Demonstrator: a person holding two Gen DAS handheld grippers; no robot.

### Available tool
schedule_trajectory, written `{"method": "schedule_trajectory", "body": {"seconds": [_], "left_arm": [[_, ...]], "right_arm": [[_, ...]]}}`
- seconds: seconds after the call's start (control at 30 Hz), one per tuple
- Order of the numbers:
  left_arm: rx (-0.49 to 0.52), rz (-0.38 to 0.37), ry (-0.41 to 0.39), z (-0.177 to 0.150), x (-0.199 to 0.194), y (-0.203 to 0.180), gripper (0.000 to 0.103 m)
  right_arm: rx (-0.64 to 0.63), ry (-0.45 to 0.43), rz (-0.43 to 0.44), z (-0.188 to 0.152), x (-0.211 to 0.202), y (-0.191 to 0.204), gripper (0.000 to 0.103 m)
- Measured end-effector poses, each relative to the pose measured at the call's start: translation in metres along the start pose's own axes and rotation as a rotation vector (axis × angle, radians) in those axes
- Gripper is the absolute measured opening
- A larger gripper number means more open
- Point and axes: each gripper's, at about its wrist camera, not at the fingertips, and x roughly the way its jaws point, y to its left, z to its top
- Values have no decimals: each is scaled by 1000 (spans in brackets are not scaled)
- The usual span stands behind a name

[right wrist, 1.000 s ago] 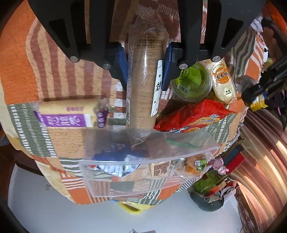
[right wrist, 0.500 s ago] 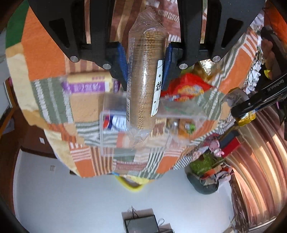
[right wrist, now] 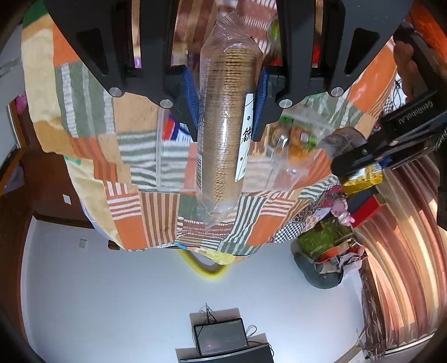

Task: Organize snacks
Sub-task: 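Drop the fries bag and biscuit tube into the clear box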

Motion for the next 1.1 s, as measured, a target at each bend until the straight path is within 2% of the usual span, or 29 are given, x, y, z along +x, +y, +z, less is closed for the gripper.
{"method": "schedule_trajectory", "body": {"seconds": [0.33,0.5,0.57,0.7,0.83,1.03,1.1], "left_arm": [[13,-11,106,14,69,3,39],[35,-34,147,11,92,1,39],[48,-21,145,10,96,1,39],[67,-9,155,8,102,3,42],[47,-11,158,4,97,7,49],[18,-20,122,7,68,12,60],[22,-15,99,8,54,12,62]], "right_arm": [[-4,61,4,19,54,1,32],[-20,104,5,19,74,1,32],[-22,114,5,19,79,1,32],[-25,116,5,17,78,1,32],[-24,111,11,20,70,1,34],[-36,88,7,18,45,-4,35],[-37,78,0,16,35,-8,39]]}}
